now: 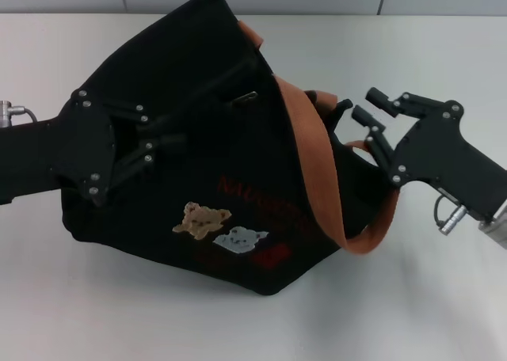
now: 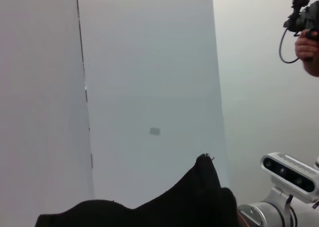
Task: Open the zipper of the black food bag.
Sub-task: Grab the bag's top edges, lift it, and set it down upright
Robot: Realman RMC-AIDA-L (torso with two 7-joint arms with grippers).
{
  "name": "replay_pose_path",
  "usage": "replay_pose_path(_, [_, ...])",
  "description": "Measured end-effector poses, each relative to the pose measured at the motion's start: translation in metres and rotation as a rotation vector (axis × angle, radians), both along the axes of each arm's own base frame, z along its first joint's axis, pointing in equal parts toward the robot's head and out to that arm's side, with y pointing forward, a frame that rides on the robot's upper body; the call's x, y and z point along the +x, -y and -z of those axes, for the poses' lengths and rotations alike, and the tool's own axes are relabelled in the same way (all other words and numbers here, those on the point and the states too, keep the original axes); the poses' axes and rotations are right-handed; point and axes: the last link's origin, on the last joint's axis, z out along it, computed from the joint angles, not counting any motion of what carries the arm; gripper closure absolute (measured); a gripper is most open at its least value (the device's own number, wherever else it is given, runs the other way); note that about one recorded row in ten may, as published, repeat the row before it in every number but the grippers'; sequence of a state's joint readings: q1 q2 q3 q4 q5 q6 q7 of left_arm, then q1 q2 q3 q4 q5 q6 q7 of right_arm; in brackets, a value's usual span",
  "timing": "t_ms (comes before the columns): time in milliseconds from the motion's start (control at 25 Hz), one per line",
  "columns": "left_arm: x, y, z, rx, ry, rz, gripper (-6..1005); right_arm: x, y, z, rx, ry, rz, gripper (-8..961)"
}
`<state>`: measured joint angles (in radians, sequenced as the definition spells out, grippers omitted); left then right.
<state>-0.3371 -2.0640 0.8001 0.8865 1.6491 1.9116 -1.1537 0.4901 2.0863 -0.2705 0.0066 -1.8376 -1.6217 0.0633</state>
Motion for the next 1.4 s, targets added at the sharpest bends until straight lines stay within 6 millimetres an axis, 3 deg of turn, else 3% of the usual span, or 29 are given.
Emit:
replay_pose_path(280, [0.01,-0.006,-0.001,-0.008,0.014,0.036,898,-0.001,-0.002,0.016,-0.067,0.09,-0.02,699])
replay_pose_path(920, [0.028,-0.016,0.002,-0.025,0.039,0.095,897,-0.006,0.016,0.034,-0.062,0.125,-0.064,681])
replay_pose_path(1400, [0.028,-0.017,0.005,-0.035,0.047,0.093,898,-0.004,0.009,0.014,-0.215,-0.003,-0.024,686])
